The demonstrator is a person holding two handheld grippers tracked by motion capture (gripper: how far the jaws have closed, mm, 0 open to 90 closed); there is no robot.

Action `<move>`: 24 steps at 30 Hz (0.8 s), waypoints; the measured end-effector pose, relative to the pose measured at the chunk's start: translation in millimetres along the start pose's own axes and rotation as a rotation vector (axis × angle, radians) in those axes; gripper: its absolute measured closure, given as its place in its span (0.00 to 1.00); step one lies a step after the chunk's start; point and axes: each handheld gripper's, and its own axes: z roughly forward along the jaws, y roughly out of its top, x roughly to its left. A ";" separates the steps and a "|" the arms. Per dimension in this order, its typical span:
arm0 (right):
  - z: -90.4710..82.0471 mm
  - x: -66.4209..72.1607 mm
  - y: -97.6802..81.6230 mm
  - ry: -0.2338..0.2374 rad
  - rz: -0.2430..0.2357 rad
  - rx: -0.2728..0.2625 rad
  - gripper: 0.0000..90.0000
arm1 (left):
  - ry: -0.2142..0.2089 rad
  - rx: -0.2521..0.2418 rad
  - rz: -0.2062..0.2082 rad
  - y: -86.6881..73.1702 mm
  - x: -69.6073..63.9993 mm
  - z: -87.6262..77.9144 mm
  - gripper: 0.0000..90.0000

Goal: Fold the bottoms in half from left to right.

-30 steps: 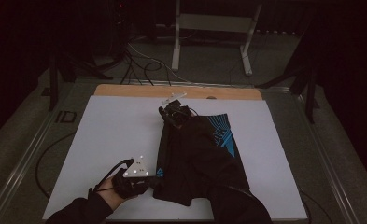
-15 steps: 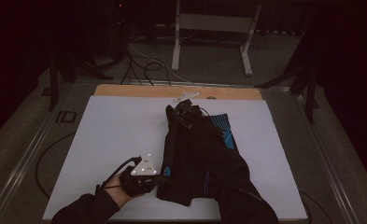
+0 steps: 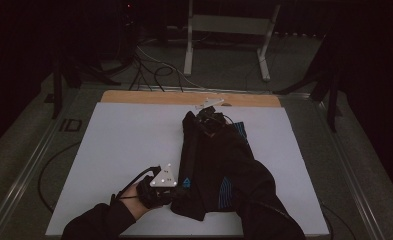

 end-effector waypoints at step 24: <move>-19.3 -22.5 -18.2 -0.031 0.031 -0.001 0.97 | -0.034 -0.017 0.030 21.4 -5.2 11.5 0.95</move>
